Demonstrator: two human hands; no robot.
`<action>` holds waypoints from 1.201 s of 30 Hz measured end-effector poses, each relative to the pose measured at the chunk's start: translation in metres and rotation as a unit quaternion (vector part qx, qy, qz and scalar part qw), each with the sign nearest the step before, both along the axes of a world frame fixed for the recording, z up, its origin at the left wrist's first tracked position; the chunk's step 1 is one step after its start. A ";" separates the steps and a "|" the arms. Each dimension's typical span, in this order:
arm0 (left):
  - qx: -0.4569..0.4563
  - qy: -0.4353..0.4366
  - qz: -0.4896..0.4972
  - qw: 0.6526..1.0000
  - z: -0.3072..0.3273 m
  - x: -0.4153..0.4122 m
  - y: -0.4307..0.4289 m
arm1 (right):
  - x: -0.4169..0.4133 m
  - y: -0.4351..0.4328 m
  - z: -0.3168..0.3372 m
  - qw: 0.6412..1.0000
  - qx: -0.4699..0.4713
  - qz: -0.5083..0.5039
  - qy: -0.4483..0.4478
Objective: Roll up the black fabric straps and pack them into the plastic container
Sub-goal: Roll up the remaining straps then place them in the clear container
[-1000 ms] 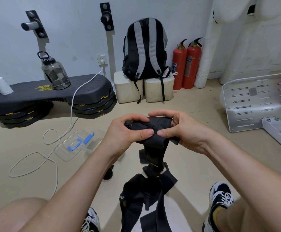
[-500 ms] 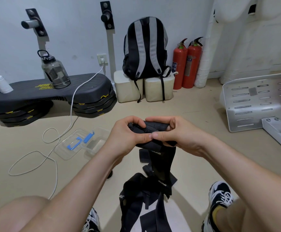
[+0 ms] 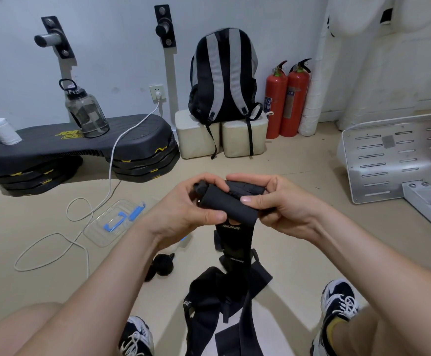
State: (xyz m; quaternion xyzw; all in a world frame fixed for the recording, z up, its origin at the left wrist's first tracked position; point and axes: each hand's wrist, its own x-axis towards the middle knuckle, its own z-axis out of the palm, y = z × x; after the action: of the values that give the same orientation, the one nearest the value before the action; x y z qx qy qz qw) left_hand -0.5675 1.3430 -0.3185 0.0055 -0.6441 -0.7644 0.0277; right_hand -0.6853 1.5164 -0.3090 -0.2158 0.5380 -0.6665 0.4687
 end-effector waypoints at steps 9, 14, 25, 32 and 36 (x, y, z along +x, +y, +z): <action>-0.070 0.010 0.213 0.974 -0.006 -0.009 0.019 | 0.006 -0.005 -0.003 0.999 0.014 -0.006 0.048; -0.032 0.005 0.292 0.956 -0.008 -0.012 0.031 | 0.009 -0.009 0.000 0.988 0.048 -0.021 0.145; 0.157 -0.039 0.372 0.914 -0.014 -0.017 0.038 | 0.027 -0.012 0.003 0.957 0.033 0.028 0.287; 0.125 -0.155 0.350 0.915 -0.018 -0.018 0.039 | 0.027 -0.021 -0.017 0.893 0.090 -0.105 0.429; -0.053 -0.286 0.102 0.951 0.003 -0.006 0.023 | 0.011 -0.010 0.001 0.897 0.126 -0.039 0.422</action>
State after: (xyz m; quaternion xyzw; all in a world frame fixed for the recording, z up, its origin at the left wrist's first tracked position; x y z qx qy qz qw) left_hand -0.5733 1.3659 -0.3151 0.2879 -0.6608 -0.6886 -0.0793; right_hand -0.6742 1.5063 -0.3079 -0.3950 0.7727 -0.4574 0.1941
